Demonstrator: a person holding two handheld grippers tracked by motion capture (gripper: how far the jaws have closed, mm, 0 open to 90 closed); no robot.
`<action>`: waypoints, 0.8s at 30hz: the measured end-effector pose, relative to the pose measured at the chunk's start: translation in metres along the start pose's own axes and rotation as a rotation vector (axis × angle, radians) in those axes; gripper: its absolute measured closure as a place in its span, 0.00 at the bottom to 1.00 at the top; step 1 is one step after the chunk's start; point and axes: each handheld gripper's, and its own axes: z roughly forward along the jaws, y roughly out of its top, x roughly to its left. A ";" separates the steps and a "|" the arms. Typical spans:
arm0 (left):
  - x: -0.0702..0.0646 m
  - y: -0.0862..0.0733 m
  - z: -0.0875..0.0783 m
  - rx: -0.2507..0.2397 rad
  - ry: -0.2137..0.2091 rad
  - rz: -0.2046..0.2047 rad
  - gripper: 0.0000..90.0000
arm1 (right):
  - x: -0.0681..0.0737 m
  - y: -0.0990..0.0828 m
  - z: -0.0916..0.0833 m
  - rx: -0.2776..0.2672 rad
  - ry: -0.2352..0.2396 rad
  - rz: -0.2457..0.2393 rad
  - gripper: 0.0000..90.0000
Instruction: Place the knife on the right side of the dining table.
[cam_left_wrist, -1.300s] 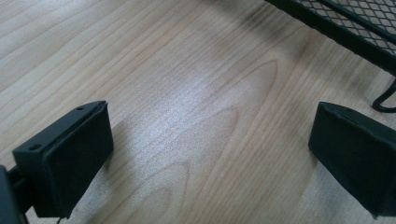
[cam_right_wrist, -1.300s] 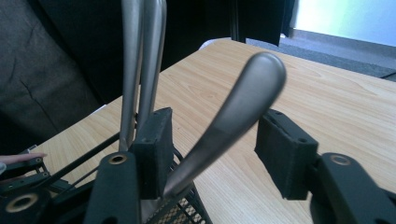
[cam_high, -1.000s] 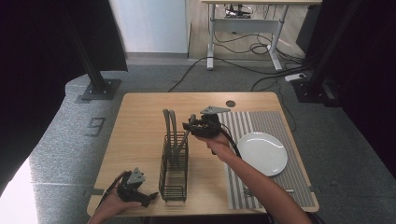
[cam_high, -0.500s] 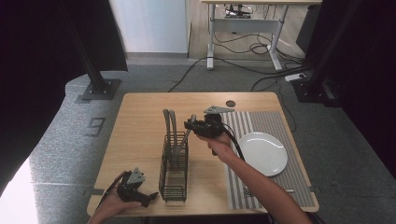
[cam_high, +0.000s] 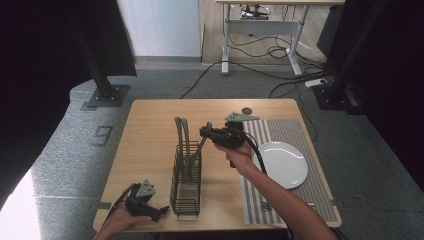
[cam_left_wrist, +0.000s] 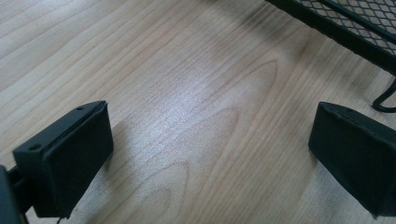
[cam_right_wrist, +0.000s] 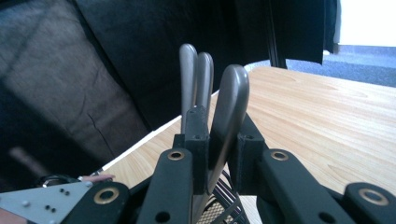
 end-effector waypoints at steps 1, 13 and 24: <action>0.000 0.000 0.000 0.000 0.000 0.000 0.00 | 0.001 0.001 -0.002 -0.006 0.003 0.001 0.88; 0.000 0.000 0.000 0.001 -0.001 0.001 0.00 | 0.010 0.024 -0.044 -0.155 0.041 -0.014 0.92; 0.000 0.000 0.000 -0.001 -0.001 0.000 0.00 | -0.001 0.041 -0.082 -0.257 0.012 -0.013 0.92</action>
